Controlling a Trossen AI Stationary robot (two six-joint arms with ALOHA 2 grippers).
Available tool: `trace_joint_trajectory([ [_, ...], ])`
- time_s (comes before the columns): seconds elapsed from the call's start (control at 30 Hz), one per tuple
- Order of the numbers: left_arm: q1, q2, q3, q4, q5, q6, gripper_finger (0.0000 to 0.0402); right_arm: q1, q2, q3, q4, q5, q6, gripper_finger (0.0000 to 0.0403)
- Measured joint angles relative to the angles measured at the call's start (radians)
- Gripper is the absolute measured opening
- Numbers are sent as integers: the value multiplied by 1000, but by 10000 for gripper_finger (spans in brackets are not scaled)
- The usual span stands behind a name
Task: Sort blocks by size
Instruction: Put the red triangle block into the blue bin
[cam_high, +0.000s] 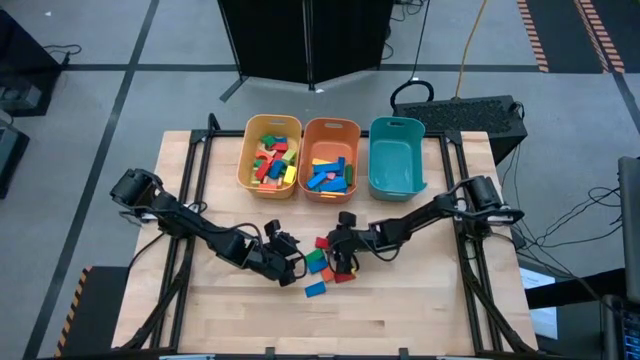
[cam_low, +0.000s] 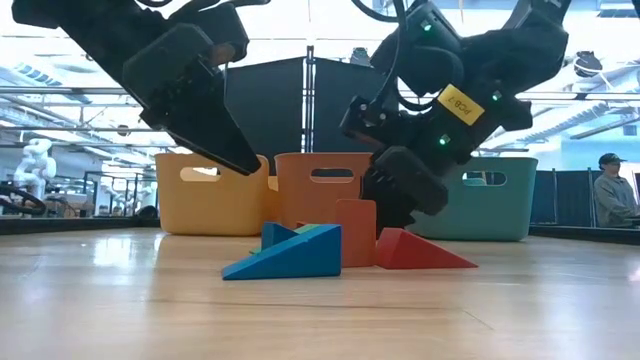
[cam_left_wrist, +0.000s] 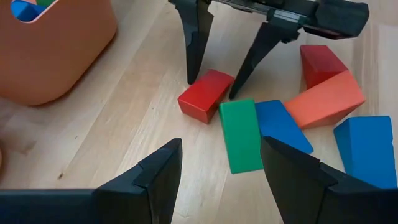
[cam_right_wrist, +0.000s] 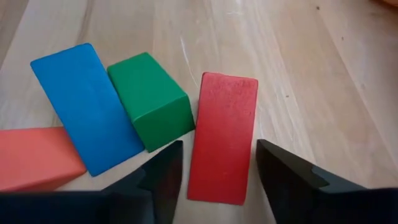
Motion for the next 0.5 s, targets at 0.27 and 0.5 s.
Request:
trace_joint_trajectory([
  [0.27, 0, 0, 0, 3, 0, 0, 218, -35, 36, 0, 65, -78, -17, 117],
  [0.5, 0, 0, 0, -1, 0, 0, 218, -29, 17, -1, 39, -67, -4, 115],
])
